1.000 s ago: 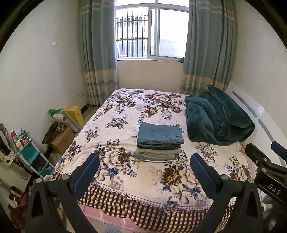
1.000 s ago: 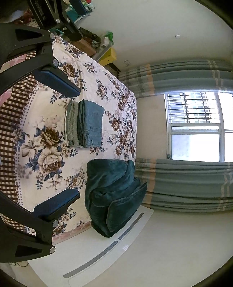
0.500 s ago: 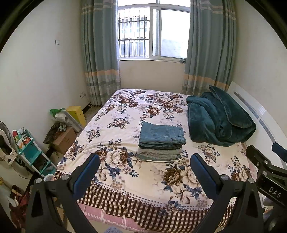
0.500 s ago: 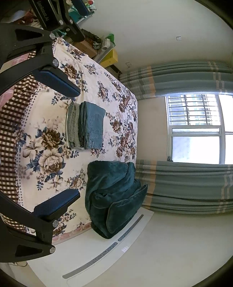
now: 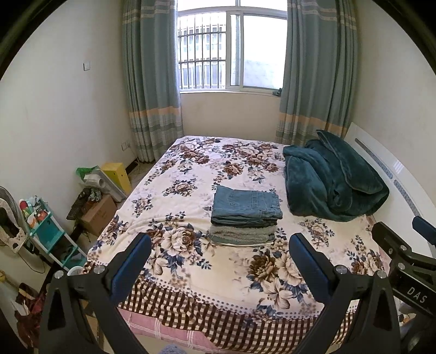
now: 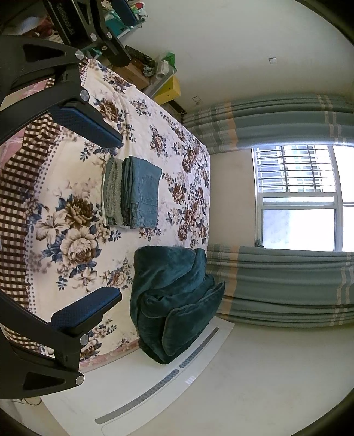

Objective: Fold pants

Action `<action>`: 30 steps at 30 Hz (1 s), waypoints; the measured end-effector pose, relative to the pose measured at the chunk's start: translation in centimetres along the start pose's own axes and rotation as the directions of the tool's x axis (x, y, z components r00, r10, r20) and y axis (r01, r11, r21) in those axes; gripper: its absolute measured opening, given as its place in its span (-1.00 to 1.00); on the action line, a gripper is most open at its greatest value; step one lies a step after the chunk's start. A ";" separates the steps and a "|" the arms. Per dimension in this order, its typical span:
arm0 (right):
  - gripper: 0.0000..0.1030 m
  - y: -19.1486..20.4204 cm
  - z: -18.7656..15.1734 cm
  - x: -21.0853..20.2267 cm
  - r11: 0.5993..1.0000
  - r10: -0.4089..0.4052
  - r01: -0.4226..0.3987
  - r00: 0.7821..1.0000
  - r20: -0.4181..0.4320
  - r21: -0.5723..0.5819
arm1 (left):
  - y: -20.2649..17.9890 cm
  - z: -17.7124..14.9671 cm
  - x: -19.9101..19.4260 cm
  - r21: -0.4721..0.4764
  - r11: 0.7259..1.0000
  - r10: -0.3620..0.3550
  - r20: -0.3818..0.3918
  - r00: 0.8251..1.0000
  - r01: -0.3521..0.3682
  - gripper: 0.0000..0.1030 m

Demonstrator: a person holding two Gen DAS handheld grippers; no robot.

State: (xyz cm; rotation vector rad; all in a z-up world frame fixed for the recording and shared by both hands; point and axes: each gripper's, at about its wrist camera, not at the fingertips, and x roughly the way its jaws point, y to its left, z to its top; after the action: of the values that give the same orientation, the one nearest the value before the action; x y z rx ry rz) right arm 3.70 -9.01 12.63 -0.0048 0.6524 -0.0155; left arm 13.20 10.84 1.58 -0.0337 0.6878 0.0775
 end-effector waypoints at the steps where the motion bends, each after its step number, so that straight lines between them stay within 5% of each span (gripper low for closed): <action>1: 1.00 0.0 0.0 0.0 1.000 0.000 0.000 1.000 0.000 0.001 | 0.0 0.0 0.1 0.002 1.000 -0.002 0.001 1.000 0.002 1.00; 30: 1.00 0.2 -0.4 -0.2 1.000 0.007 -0.007 1.000 -0.001 -0.003 | 0.9 0.0 -0.4 -0.009 1.000 0.007 -0.002 1.000 -0.007 1.00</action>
State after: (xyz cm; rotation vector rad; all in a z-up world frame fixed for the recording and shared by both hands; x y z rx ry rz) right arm 3.32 -8.77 12.45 -0.0054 0.6531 -0.0081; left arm 12.84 11.73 1.79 -0.0396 0.6892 0.0876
